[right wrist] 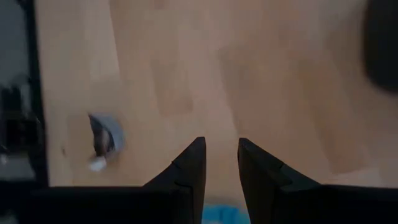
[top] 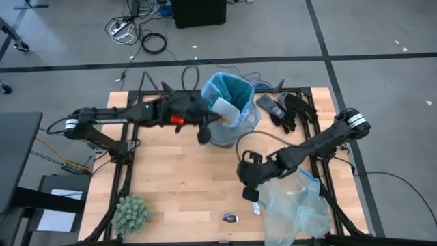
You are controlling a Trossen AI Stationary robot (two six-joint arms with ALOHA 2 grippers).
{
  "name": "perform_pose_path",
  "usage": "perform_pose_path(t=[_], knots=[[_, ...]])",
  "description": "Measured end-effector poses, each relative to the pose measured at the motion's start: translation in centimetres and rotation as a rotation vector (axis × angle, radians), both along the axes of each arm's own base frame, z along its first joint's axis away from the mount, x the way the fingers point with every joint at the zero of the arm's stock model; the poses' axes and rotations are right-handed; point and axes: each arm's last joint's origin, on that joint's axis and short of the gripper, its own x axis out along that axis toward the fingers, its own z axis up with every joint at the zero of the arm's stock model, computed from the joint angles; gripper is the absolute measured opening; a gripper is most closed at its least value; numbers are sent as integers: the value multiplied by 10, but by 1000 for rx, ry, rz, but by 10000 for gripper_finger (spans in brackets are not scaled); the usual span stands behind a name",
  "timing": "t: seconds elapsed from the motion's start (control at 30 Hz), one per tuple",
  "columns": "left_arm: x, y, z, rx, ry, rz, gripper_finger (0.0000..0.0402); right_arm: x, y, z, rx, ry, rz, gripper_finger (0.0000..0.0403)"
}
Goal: Place trash/remove bag and relplace
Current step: Put the brown napkin into the trash bin
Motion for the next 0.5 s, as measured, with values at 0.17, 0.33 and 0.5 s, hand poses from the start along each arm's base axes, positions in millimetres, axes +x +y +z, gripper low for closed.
perform_pose_path(t=[0.17, 0.33, 0.5], knots=[[2, 25, 12, 1, -8, 79, 1, 8, 13, -29, 42, 98, 6, 82], [2, 49, 5, -26, 120, 144, 1, 11, 15, -31, 80, 95, -3, 82], [10, 61, -16, -73, 318, 127, 1, 11, 15, -33, 64, 112, 18, 82]])
